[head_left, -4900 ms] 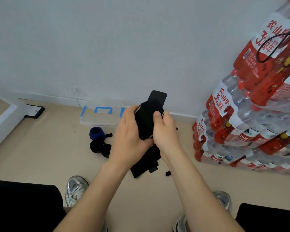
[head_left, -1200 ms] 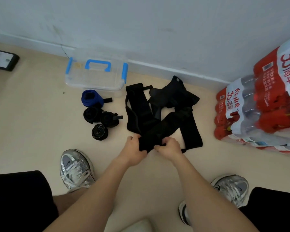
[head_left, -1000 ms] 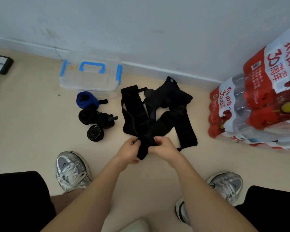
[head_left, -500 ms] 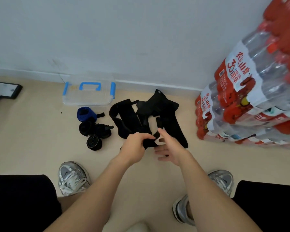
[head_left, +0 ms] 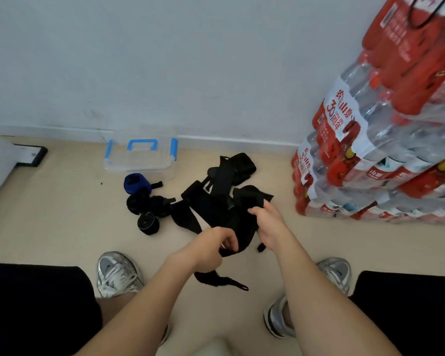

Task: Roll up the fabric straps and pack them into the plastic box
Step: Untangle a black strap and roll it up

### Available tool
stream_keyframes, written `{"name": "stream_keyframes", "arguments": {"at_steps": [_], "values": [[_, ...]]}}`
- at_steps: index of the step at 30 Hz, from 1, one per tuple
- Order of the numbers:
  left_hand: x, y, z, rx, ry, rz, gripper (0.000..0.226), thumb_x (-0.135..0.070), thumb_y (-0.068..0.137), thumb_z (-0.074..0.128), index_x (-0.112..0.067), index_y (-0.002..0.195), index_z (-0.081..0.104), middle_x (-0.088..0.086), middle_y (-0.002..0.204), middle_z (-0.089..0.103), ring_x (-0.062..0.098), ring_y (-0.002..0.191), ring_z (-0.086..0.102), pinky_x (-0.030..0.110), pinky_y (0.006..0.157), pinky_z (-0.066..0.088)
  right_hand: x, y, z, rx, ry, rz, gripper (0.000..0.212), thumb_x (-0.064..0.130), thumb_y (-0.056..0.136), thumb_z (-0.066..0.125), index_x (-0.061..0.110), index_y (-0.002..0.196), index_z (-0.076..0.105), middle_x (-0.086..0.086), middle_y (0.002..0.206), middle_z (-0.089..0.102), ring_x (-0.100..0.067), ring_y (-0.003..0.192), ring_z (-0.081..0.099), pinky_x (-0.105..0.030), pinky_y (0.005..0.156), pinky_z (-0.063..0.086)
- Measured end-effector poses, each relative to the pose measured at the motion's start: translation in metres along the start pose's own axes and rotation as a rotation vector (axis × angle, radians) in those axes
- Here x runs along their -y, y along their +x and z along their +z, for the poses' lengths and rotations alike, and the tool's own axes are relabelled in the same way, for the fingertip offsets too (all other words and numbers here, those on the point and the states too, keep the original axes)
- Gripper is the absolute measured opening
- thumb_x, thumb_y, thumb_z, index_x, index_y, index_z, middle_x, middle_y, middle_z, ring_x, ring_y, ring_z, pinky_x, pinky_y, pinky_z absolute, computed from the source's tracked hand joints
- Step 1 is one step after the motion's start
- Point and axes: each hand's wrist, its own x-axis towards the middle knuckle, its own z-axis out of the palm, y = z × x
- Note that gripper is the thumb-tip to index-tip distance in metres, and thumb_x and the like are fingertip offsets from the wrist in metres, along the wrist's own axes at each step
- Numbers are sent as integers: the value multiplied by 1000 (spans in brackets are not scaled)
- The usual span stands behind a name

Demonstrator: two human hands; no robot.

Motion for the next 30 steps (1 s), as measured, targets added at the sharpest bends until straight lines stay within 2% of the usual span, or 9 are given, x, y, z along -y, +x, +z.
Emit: {"name": "stream_keyframes", "arguments": {"at_steps": [3,8,11,16,20,23,25,27,30], "values": [[8,-4,8,87,-92,-88,66,-1,93,67,-33,148,51,-4,137,62,18,116,69,32,94,62,0,-2,-5,64,-77,-66,54,1,104,52,40,139,69,3,129,78,-25,128,69,-53,114,53],[9,-3,16,-35,-734,-259,75,-34,104,68,-27,166,27,-2,146,57,19,123,67,39,101,59,-6,-6,-16,217,-68,13,82,-1,106,49,64,154,38,-3,155,59,-34,142,58,-61,119,47],[5,7,12,-140,-939,-287,61,-33,107,65,-24,162,40,-2,147,62,20,131,62,47,113,51,-17,-11,-13,207,-67,71,78,2,104,59,51,161,39,-6,156,57,-34,140,59,-59,117,49],[1,23,12,-240,-1258,-290,32,-30,108,66,-19,137,59,3,119,82,25,108,79,48,91,62,-31,-15,-15,565,59,248,46,28,106,48,20,146,68,-14,139,72,-32,128,69,-54,114,52],[-1,30,13,-326,-1354,-280,21,-20,108,61,-15,127,68,9,118,81,22,103,80,40,83,61,-30,-14,-13,439,-69,274,37,33,105,56,13,126,79,-8,101,77,-22,85,74,-40,77,63],[0,32,12,-337,-1437,-223,19,-16,106,60,-14,123,69,12,119,80,28,111,78,43,86,62,-35,-7,-5,250,-305,243,34,29,98,78,7,123,76,-11,101,80,-26,89,76,-44,77,67],[1,33,11,-357,-1482,-188,17,-10,105,58,-13,118,69,14,117,80,29,109,78,39,83,63,-36,-7,-4,258,-302,428,40,32,95,82,5,124,75,-15,107,81,-30,96,79,-41,76,67],[4,35,8,-371,-1512,-165,17,-7,103,56,-11,115,67,17,116,77,30,107,76,42,84,64,-35,-13,-1,353,-213,595,37,32,98,77,4,122,76,-19,108,82,-34,99,81,-44,82,68],[7,34,3,-350,-1474,-200,31,-12,103,51,-2,130,62,23,126,70,36,114,68,54,105,54,-38,-2,6,370,-251,432,26,8,106,57,5,120,79,-13,98,81,-21,81,80,-40,81,65]]}}
